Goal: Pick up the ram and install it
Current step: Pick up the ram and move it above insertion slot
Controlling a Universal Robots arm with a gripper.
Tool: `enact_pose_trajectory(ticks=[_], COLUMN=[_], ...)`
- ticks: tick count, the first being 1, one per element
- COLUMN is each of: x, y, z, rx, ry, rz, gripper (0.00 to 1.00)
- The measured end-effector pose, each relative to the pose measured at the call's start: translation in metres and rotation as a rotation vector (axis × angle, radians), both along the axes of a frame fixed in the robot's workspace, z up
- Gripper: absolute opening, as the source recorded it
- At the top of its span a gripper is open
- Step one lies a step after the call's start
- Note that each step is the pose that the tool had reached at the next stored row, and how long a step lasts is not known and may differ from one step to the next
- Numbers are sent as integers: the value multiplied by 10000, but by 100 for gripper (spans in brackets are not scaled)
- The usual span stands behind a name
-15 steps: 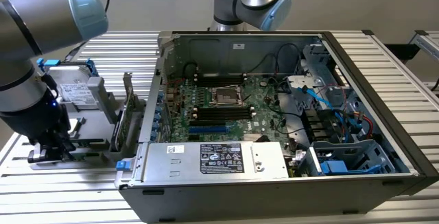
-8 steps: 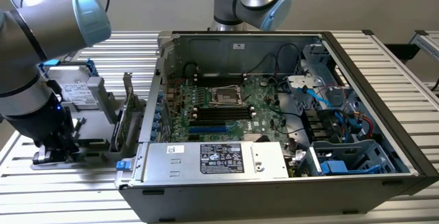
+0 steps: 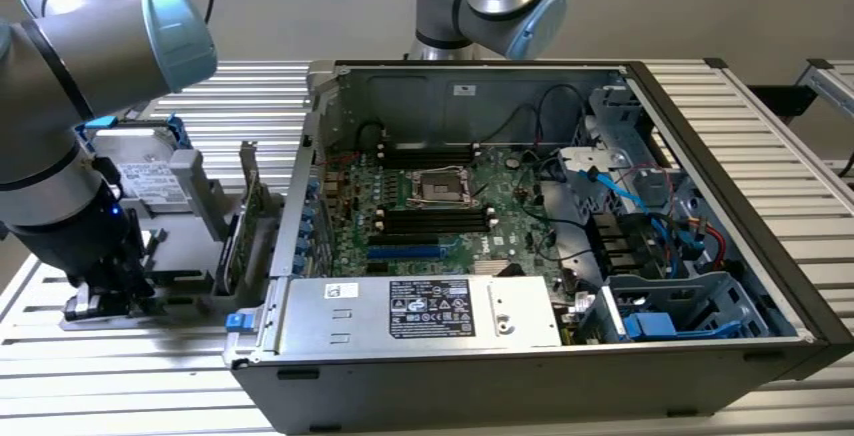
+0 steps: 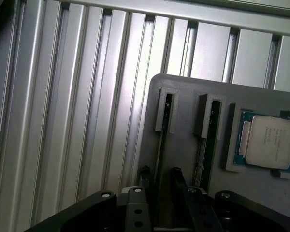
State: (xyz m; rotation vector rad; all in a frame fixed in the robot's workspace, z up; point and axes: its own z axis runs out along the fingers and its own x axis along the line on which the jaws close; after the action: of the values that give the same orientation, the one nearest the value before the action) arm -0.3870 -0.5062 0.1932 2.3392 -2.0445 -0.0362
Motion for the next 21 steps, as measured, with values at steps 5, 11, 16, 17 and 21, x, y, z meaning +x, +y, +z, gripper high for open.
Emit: enact_pose_trajectory(ticks=[5, 11, 16, 17, 21], x=[0, 0, 0, 0, 3], y=[0, 0, 0, 0, 0], z=[0, 0, 0, 0, 3], rx=[2, 0, -8, -8, -8], ry=[-1, -1, 0, 0, -1], rz=[0, 1, 1, 1, -1], gripper=[16, 15, 15, 15, 15])
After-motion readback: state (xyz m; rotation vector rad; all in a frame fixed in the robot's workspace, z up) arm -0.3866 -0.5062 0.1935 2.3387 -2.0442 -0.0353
